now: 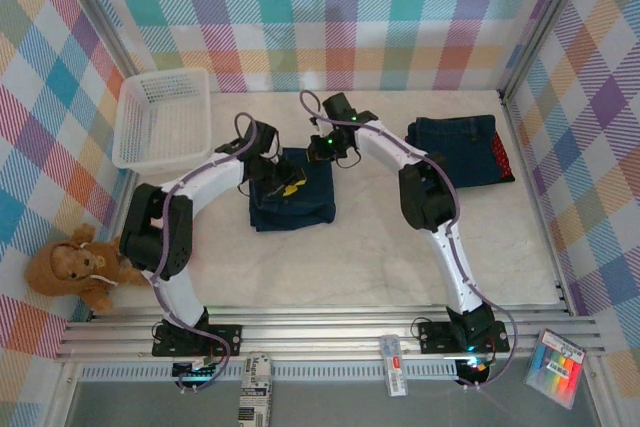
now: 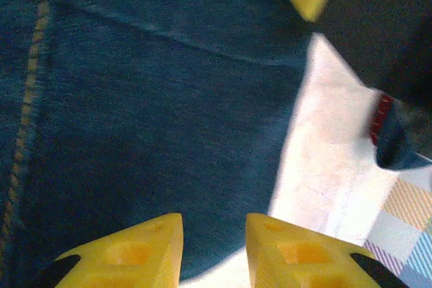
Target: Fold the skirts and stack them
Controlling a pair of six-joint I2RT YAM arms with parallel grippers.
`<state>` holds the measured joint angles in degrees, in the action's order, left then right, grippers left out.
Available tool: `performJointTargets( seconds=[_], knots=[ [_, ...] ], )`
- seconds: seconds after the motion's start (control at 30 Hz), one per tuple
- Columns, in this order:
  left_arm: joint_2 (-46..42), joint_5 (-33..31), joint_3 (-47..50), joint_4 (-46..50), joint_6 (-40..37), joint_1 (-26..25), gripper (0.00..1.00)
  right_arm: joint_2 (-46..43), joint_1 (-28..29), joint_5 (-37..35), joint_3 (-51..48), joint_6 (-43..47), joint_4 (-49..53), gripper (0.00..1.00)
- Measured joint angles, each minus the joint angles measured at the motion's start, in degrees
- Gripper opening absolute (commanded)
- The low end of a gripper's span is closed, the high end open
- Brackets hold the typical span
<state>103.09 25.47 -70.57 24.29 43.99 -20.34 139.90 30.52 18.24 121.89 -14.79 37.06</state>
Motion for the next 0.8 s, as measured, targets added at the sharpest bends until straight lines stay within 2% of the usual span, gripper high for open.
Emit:
performJointTargets(
  seconds=[0.1,0.17,0.3,0.43,0.53,0.6,0.7,0.8],
  knots=[
    [1.1,-0.6,4.8,-1.4,0.3,2.8,0.3,0.2,0.3,-0.7,-0.5,-0.8,2.8,0.0],
    [1.3,-0.5,6.8,-1.8,-0.5,4.9,0.31,-1.2,0.2,-1.1,-4.4,-1.5,3.2,0.0],
    [2.3,-0.1,5.8,-1.5,-5.1,6.4,0.32,-10.7,-0.2,1.7,-22.4,-5.4,-0.5,0.0],
    [7.9,3.4,-1.0,0.5,-10.4,5.9,0.34,-21.6,-0.2,8.3,-42.7,-15.5,-8.2,0.01],
    [12.8,4.7,-8.9,3.6,-15.1,4.4,0.34,-28.1,1.4,12.9,-55.2,-26.7,-18.9,0.11],
    [15.2,4.7,-13.6,5.4,-18.3,2.9,0.37,-30.6,3.1,14.1,-59.5,-32.6,-23.7,0.19],
    [15.2,4.6,-16.0,6.6,-21.1,1.4,0.47,-34.5,4.3,11.3,-60.8,-36.0,-25.0,0.29],
    [12.2,4.3,-15.1,7.8,-22.1,1.4,0.58,-40.7,2.2,4.9,-60.4,-35.3,-24.2,0.45]
  ],
)
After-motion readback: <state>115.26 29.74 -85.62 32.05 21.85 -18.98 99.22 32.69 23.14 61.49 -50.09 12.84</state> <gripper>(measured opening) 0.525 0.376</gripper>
